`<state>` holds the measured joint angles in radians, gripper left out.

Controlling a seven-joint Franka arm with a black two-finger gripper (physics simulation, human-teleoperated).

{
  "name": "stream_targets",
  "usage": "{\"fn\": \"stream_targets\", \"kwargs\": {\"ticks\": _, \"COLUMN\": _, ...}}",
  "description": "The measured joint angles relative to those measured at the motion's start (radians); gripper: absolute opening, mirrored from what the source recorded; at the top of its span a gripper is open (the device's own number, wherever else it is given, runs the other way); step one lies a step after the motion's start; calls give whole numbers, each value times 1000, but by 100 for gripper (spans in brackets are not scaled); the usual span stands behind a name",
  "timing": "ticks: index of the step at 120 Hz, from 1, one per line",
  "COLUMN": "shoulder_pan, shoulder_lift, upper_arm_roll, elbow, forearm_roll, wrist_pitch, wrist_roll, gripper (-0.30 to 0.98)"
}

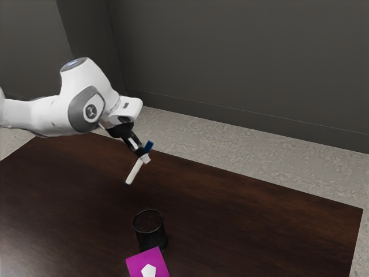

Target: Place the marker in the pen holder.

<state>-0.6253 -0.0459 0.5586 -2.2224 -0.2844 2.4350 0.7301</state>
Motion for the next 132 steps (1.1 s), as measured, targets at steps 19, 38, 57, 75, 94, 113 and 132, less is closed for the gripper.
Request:
{"fn": "stream_targets", "kwargs": {"ticks": 19, "shoulder_pan": -53, "shoulder_lift": 3, "upper_arm_roll": -5, "elbow": -41, "forearm_roll": -11, "wrist_pitch": 84, "wrist_roll": -25, "gripper": -10}}
{"fn": "stream_targets", "kwargs": {"ticks": 38, "shoulder_pan": -43, "shoulder_lift": 44, "upper_arm_roll": 10, "elbow": -43, "forearm_roll": -59, "wrist_pitch": 156, "wrist_roll": -44, "gripper": -10}}
{"fn": "stream_targets", "kwargs": {"ticks": 57, "shoulder_pan": -26, "shoulder_lift": 2, "upper_arm_roll": -12, "elbow": -80, "forearm_roll": -85, "wrist_pitch": 186, "wrist_roll": -56, "gripper": -8}}
{"fn": "stream_targets", "kwargs": {"ticks": 75, "shoulder_pan": -152, "shoulder_lift": 2, "upper_arm_roll": -10, "elbow": -93, "forearm_roll": -95, "wrist_pitch": 199, "wrist_roll": -64, "gripper": -8}}
{"fn": "stream_targets", "kwargs": {"ticks": 94, "shoulder_pan": -189, "shoulder_lift": -53, "upper_arm_roll": -6, "elbow": -150, "forearm_roll": -94, "wrist_pitch": 204, "wrist_roll": -69, "gripper": -8}}
{"fn": "stream_targets", "kwargs": {"ticks": 113, "shoulder_pan": -100, "shoulder_lift": -109, "upper_arm_roll": -4, "elbow": -217, "forearm_roll": -79, "wrist_pitch": 204, "wrist_roll": -71, "gripper": -8}}
{"fn": "stream_targets", "kwargs": {"ticks": 132, "shoulder_pan": -103, "shoulder_lift": -130, "upper_arm_roll": -14, "elbow": -241, "forearm_roll": -74, "wrist_pitch": 205, "wrist_roll": -73, "gripper": -7}}
